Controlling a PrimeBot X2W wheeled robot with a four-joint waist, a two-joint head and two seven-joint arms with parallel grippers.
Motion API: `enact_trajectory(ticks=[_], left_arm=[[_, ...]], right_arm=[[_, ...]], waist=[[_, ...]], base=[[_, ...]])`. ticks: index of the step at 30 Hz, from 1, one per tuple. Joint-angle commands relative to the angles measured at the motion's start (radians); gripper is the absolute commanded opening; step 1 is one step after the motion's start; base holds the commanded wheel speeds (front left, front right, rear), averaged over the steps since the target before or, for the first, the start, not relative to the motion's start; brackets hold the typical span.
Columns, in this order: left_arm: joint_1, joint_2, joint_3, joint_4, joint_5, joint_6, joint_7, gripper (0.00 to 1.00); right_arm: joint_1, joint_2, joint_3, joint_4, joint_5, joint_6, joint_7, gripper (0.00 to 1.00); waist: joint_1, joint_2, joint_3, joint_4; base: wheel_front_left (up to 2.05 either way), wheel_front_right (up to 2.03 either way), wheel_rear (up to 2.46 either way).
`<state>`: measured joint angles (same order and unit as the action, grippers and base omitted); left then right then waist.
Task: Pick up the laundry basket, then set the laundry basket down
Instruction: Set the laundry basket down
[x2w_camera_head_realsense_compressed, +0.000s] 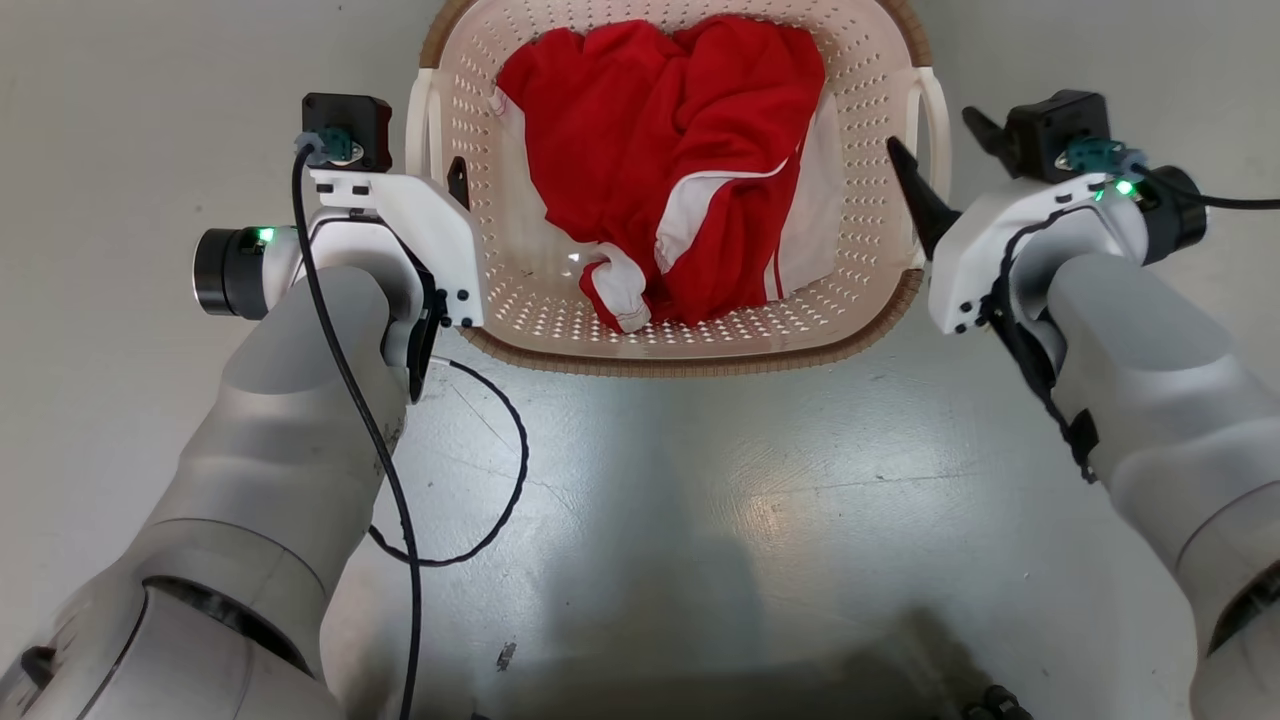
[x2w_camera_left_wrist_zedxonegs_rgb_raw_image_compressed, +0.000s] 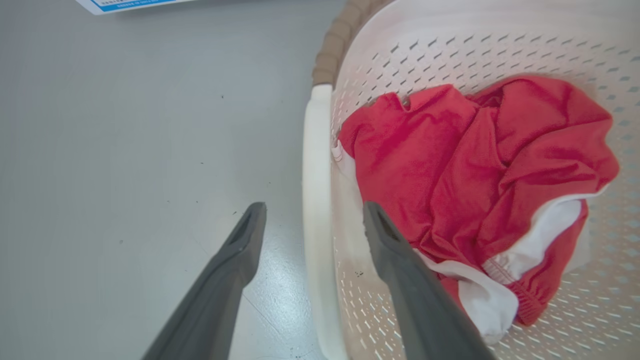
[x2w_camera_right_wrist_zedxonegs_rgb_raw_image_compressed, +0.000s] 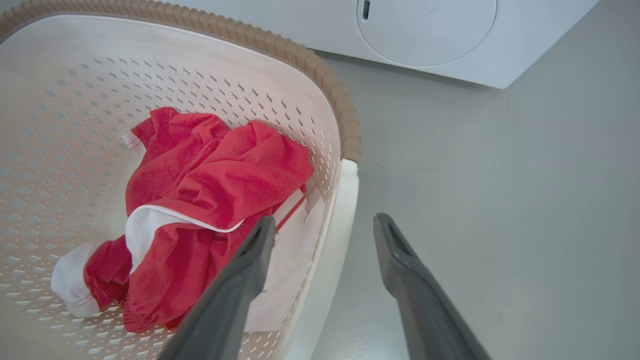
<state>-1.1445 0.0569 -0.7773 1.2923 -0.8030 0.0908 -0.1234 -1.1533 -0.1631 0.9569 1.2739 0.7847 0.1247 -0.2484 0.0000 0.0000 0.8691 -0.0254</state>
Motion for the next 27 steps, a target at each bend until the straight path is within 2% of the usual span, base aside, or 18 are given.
enact_trajectory(ticks=[1, 13, 27], left_arm=[[0.0, 0.02, 0.016, -0.004, -0.01, 0.012, -0.002, 1.0], [0.039, 0.025, 0.029, -0.003, -0.036, 0.015, -0.018, 1.0], [0.126, 0.021, 0.069, -0.004, -0.078, -0.007, -0.122, 1.0]], right_arm=[[0.037, -0.009, -0.026, -0.015, -0.027, 0.006, -0.013, 1.0], [0.096, -0.032, -0.238, -0.114, -0.204, 0.006, -0.013, 1.0], [0.237, -0.038, -0.533, -0.239, -0.467, 0.006, -0.013, 1.0]], waist=[[0.0, 0.0, -0.003, -0.002], [0.0, 0.0, -0.064, -0.013], [0.0, 0.0, -0.246, -0.002]], base=[[0.0, 0.0, 0.0], [0.0, 0.0, 0.0], [0.0, 0.0, 0.0]])
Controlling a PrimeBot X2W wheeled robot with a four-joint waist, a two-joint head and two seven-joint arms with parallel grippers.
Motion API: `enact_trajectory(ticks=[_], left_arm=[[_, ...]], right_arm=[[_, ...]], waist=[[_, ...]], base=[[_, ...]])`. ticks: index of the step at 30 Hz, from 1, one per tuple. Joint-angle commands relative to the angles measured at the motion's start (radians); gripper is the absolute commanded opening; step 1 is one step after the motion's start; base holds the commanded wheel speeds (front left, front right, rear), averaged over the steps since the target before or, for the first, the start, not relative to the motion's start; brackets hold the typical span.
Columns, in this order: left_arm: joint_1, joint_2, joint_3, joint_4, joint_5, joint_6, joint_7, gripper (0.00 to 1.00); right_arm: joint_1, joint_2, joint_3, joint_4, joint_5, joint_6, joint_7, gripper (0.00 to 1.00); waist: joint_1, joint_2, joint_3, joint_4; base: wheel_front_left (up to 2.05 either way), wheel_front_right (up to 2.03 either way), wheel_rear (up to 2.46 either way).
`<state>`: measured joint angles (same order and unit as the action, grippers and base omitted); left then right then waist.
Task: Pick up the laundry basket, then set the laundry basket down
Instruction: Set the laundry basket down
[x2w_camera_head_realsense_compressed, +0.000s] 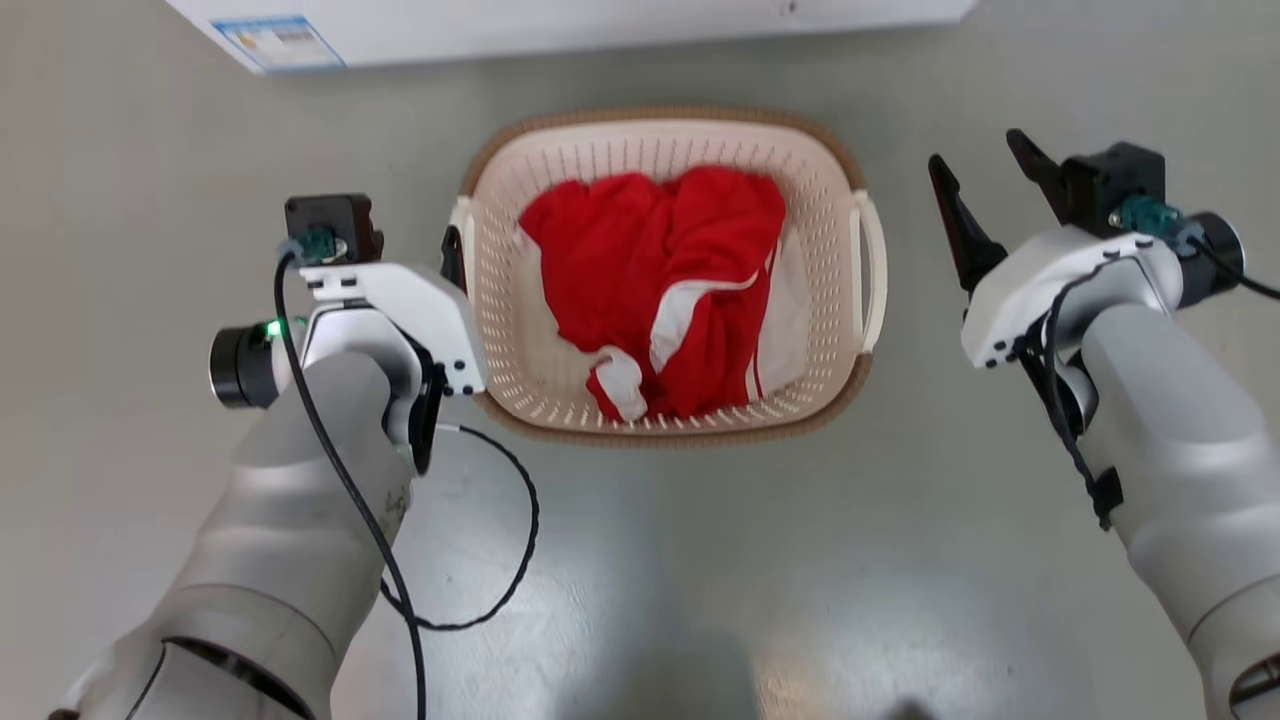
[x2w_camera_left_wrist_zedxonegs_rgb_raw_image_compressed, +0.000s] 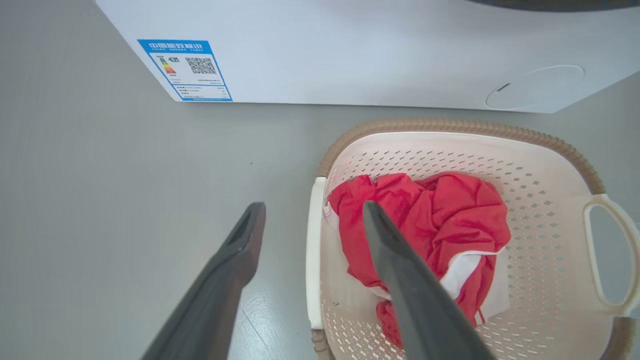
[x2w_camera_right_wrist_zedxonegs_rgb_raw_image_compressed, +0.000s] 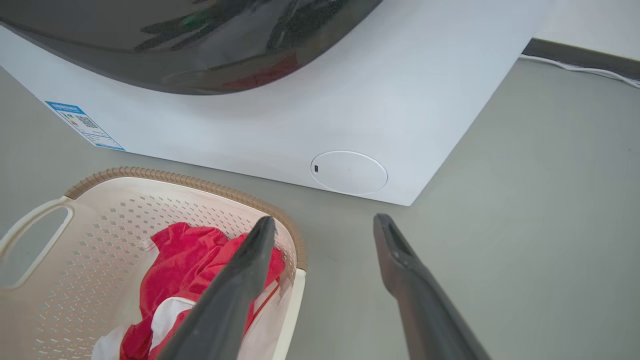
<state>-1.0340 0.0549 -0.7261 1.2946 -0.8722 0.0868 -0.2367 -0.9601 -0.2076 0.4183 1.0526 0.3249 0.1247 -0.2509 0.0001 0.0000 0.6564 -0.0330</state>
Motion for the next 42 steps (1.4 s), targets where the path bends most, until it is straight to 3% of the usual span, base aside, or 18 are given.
enact_trajectory(ticks=[1, 7, 16, 26, 42], left_arm=[[0.023, 0.024, 0.02, -0.008, -0.01, -0.006, -0.012, 1.0], [0.083, 0.051, 0.051, -0.071, 0.001, -0.017, -0.024, 1.0], [0.241, 0.105, 0.136, -0.265, 0.101, 0.012, -0.025, 1.0], [0.429, 0.136, 0.29, -0.474, 0.206, 0.026, -0.025, 1.0], [0.7, 0.149, 0.507, -0.738, 0.344, -0.006, -0.025, 1.0]], right_arm=[[0.054, 0.007, -0.012, -0.025, -0.023, 0.006, -0.011, 1.0], [0.128, 0.019, -0.125, -0.085, -0.116, 0.006, -0.011, 1.0], [0.24, 0.017, -0.224, -0.173, -0.212, 0.006, -0.011, 1.0], [0.347, 0.027, -0.27, -0.284, -0.248, 0.006, -0.011, 1.0], [0.553, 0.033, -0.327, -0.448, -0.277, 0.006, -0.011, 1.0]], waist=[[-0.0001, 0.0, -0.051, 0.007], [-0.0001, 0.0, -0.173, 0.016], [-0.0001, 0.0, -0.322, 0.037], [-0.0001, 0.0, -0.446, 0.043], [-0.0001, 0.0, -0.596, 0.031]], base=[[0.0, 0.0, 0.0], [0.0, 0.0, 0.0], [0.0, 0.0, 0.0], [0.0, 0.0, 0.0], [0.0, 0.0, 0.0]])
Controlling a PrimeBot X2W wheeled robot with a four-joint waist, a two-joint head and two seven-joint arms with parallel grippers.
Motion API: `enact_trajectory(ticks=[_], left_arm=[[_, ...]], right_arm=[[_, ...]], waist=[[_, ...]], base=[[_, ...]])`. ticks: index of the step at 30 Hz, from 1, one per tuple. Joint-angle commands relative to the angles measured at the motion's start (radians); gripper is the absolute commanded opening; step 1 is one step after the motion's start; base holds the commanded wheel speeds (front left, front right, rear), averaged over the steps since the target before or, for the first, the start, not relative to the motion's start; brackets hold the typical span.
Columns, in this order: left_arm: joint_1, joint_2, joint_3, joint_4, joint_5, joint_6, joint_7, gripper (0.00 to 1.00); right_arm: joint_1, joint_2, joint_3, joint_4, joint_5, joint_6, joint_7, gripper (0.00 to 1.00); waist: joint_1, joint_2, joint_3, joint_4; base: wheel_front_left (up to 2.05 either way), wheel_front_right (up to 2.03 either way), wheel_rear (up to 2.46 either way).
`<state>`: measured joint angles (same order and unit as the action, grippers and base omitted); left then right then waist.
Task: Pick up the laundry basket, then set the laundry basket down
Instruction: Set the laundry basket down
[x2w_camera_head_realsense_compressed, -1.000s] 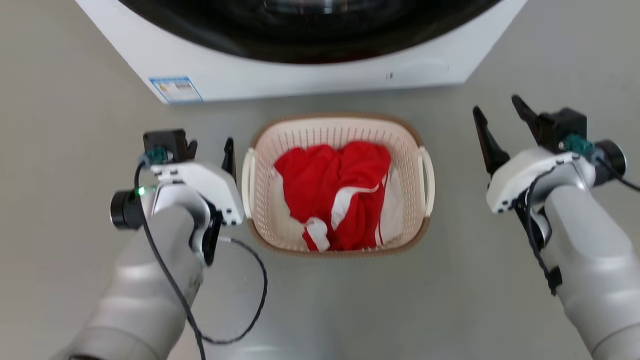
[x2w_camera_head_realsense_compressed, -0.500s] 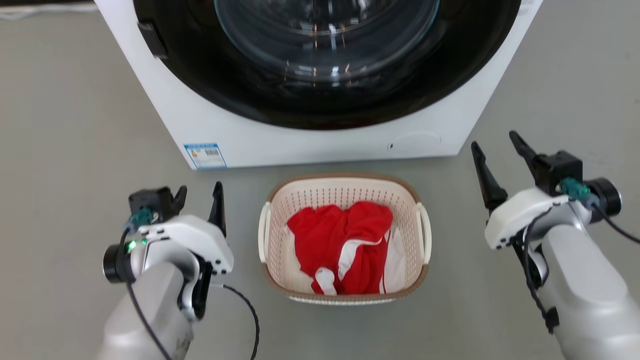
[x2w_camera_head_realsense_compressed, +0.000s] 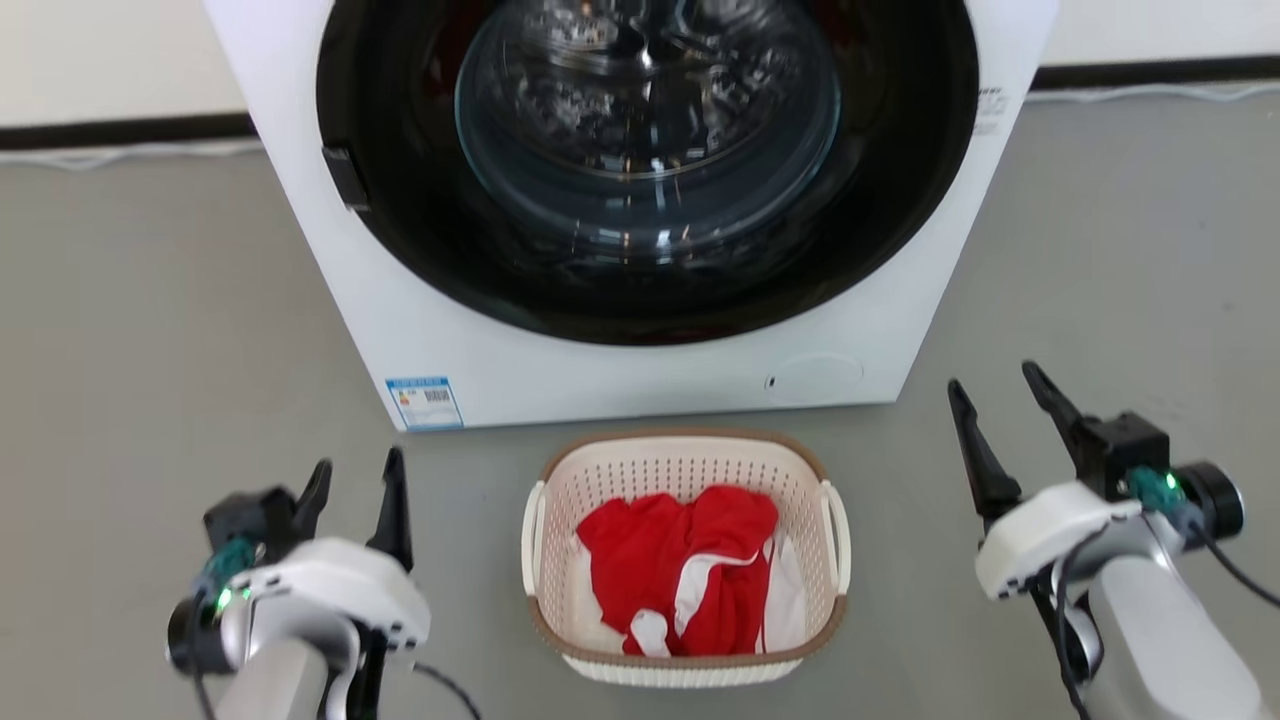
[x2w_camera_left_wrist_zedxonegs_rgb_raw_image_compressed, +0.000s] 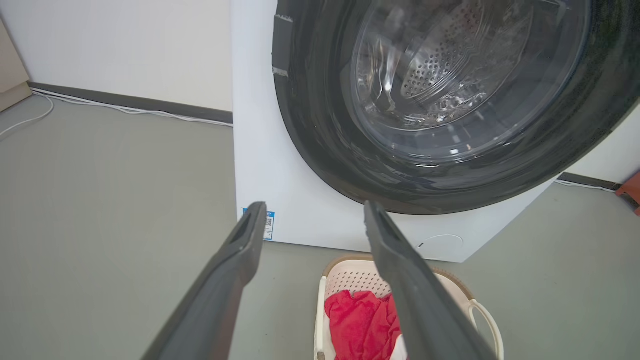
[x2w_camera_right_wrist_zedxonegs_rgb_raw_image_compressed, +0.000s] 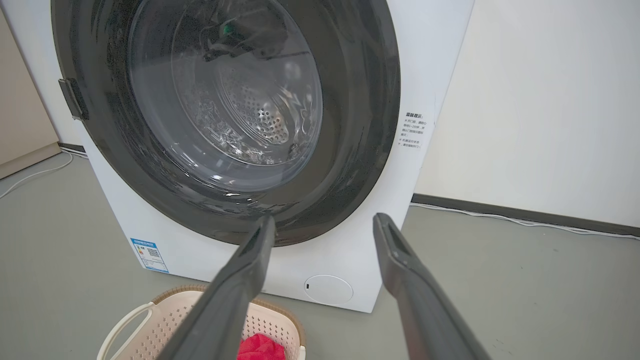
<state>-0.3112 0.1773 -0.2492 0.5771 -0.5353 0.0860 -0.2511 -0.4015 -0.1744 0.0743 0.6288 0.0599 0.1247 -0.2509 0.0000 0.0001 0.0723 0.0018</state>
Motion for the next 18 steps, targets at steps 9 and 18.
enact_trajectory(ticks=[9, 18], left_arm=[[0.114, 0.023, 0.117, -0.124, 0.061, -0.03, -0.011, 1.0], [0.219, -0.002, 0.199, -0.232, 0.107, -0.025, -0.011, 1.0]], right_arm=[[0.108, 0.026, -0.008, -0.093, -0.023, 0.006, -0.011, 1.0], [0.175, 0.047, -0.027, -0.14, -0.033, 0.006, -0.011, 1.0]], waist=[[0.0, -0.0001, -0.069, -0.019], [0.0, -0.0001, -0.084, -0.035]], base=[[0.0, 0.0, 0.0], [0.0, 0.0, 0.0]])
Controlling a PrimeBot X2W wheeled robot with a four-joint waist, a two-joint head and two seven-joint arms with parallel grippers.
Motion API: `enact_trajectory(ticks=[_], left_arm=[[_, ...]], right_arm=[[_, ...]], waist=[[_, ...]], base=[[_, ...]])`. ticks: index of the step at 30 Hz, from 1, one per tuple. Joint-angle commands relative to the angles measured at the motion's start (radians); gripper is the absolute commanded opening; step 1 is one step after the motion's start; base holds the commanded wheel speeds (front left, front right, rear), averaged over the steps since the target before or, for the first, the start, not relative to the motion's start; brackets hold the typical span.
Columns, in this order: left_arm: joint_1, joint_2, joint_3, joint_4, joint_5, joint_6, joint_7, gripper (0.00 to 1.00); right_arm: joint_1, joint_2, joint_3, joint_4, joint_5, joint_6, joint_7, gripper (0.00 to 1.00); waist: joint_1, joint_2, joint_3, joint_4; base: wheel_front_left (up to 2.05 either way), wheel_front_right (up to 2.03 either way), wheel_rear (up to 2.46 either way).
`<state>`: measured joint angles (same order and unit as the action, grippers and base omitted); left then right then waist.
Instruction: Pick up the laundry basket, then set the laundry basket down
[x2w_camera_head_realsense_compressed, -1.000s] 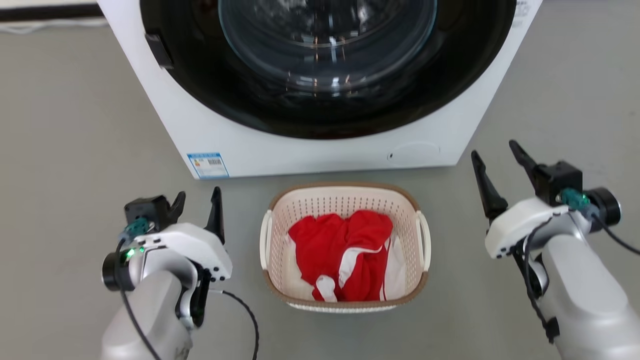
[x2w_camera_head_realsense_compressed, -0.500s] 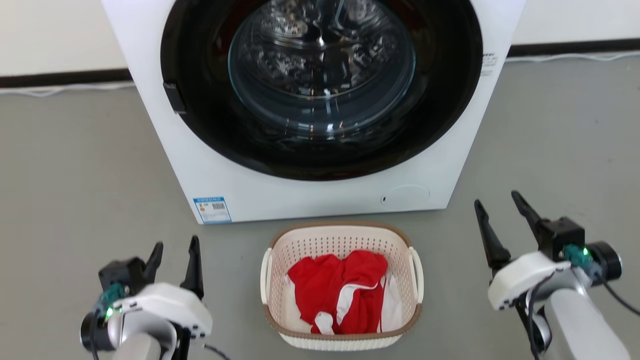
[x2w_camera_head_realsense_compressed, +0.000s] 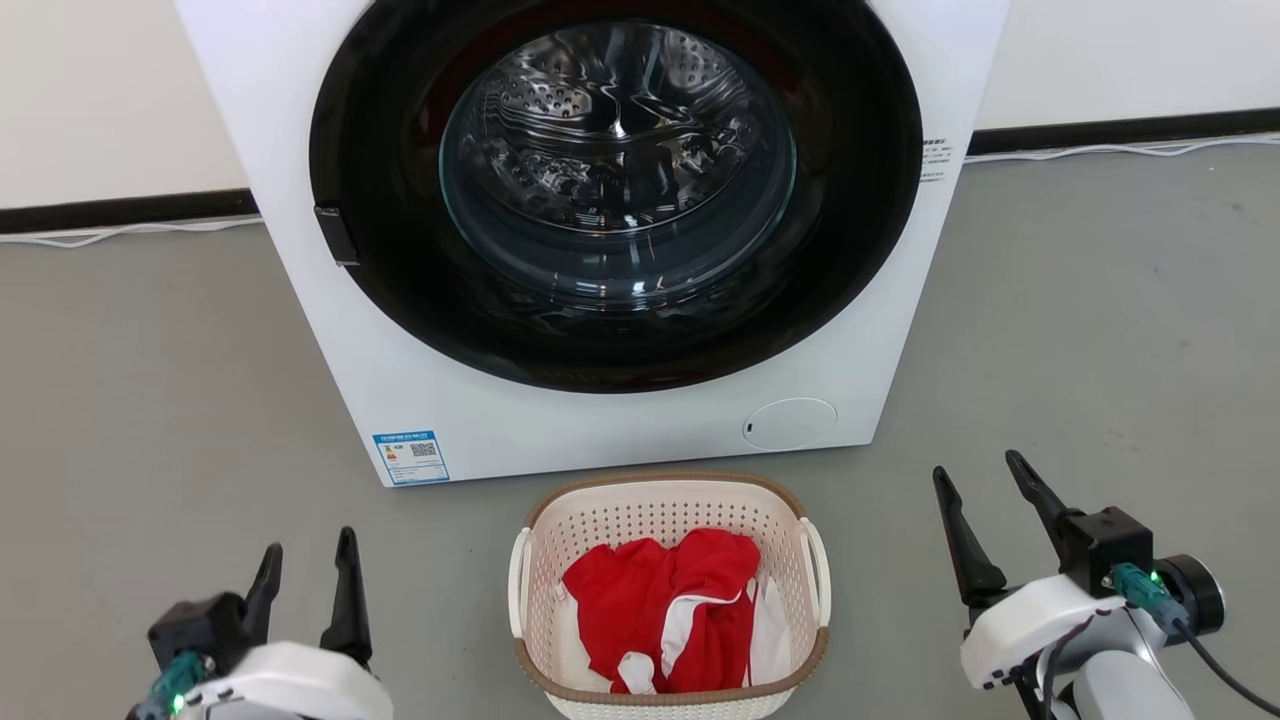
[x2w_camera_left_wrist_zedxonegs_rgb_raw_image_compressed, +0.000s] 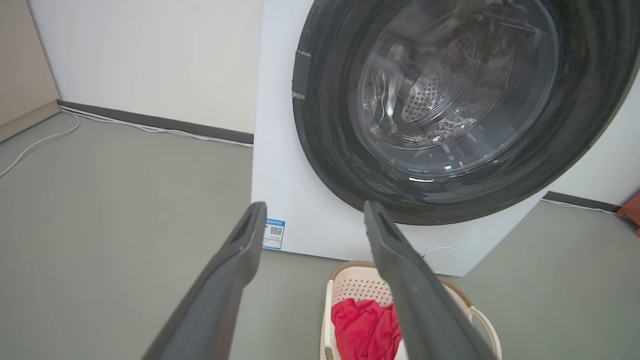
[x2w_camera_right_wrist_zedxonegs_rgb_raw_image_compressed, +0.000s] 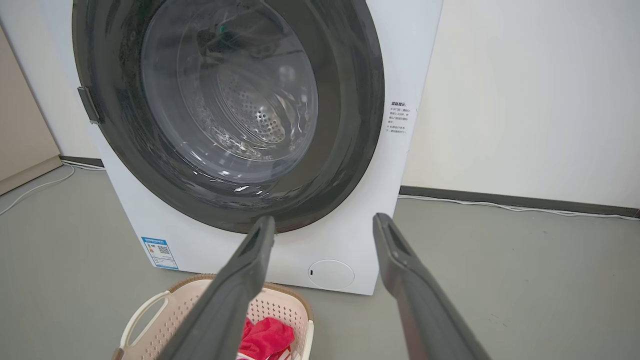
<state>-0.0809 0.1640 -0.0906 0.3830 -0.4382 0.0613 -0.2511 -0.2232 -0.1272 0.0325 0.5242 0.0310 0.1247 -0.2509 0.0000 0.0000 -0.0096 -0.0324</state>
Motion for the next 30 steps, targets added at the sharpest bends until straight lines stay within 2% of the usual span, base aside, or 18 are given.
enact_trajectory(ticks=[1, 11, 20, 21, 26, 30], left_arm=[[0.0, 0.006, 0.045, -0.048, 0.016, 0.002, -0.011, 1.0], [0.043, -0.01, 0.096, -0.063, 0.047, -0.014, -0.011, 1.0], [0.058, -0.026, 0.124, -0.072, 0.06, -0.025, -0.011, 1.0], [0.077, -0.037, 0.091, -0.043, 0.057, -0.022, 0.0, 0.0], [0.103, -0.06, 0.087, 0.013, 0.053, -0.023, 0.007, 0.0], [0.097, -0.061, 0.093, 0.011, 0.014, -0.028, 0.021, 0.0]], right_arm=[[0.003, 0.0, 0.01, -0.041, -0.006, 0.006, -0.011, 1.0], [0.063, 0.009, -0.047, -0.095, -0.023, 0.006, -0.011, 1.0], [0.082, 0.022, -0.059, -0.115, -0.034, 0.006, -0.011, 1.0], [0.088, 0.025, -0.079, -0.089, -0.022, 0.0, 0.0, 0.0], [0.135, 0.043, -0.077, -0.037, -0.015, -0.001, 0.006, 0.0], [0.13, 0.044, -0.086, -0.04, 0.034, -0.001, 0.024, 0.0]], waist=[[0.0, 0.0, -0.004, -0.001], [0.0, 0.0, -0.01, 0.002], [0.0, 0.0, -0.019, 0.002], [0.0, 0.0, -0.019, 0.002], [0.0, 0.0, -0.019, 0.002], [0.0011, 0.0, -0.019, 0.003]], base=[[0.0, 0.0, 0.0], [0.0, 0.0, 0.0], [0.0, 0.0, 0.0], [0.0, 0.0, 0.0], [0.0, 0.0, 0.0], [0.0, 0.0, 0.0]])
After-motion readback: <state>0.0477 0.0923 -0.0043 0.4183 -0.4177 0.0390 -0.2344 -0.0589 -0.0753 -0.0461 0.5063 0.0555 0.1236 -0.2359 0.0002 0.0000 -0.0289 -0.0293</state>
